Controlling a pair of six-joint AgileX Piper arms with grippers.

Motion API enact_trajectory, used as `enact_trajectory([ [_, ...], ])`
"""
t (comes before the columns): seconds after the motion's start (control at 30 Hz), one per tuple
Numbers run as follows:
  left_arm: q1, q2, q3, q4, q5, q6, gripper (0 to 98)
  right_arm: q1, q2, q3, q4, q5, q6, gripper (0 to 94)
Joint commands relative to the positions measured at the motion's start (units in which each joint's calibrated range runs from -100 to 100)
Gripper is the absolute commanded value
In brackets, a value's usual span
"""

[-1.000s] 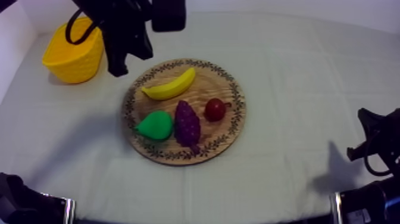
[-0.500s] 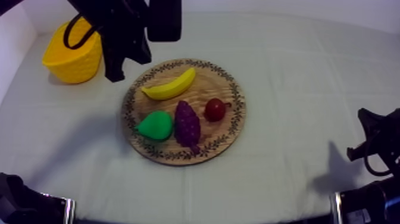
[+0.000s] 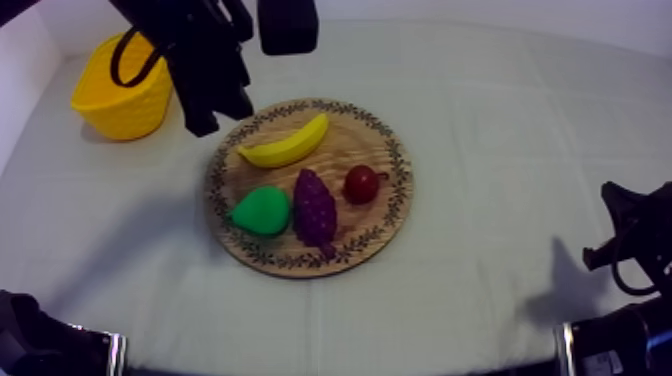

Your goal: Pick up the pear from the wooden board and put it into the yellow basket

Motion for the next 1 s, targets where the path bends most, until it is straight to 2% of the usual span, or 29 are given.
enact_trajectory([
  [0.0, 0.1, -0.1, 0.3, -0.03, -0.3, 0.2, 44.2, 0.0, 0.0, 0.0, 0.0, 0.0, 0.0, 0.4],
  [0.2, 0.2, -0.2, 2.2, -0.45, -1.0, 0.6, 52.4, 0.0, 0.0, 0.0, 0.0, 0.0, 0.0, 0.4],
  [0.4, 0.9, -0.6, 5.3, -0.54, -5.0, 1.6, 57.6, 0.0, 0.0, 0.0, 0.0, 0.0, 0.0, 0.4],
  [0.5, 0.9, -0.5, 6.8, -0.47, -5.1, 2.1, 68.4, 0.0, 0.0, 0.0, 0.0, 0.0, 0.0, 0.4],
  [0.63, 0.9, -0.2, 8.8, -0.17, -4.0, 3.1, 87.5, 0.0, 0.0, 0.0, 0.0, 0.0, 0.0, 0.4],
  [0.7, 1.0, 0.1, 9.3, -0.23, -3.5, 3.5, 92.3, 0.0, 0.0, 0.0, 0.0, 0.0, 0.0, 0.4],
  [0.97, 0.8, 3.2, 9.6, -0.38, -3.1, 2.8, 96.7, 0.0, 0.0, 0.0, 0.0, 0.0, 0.0, 0.4],
])
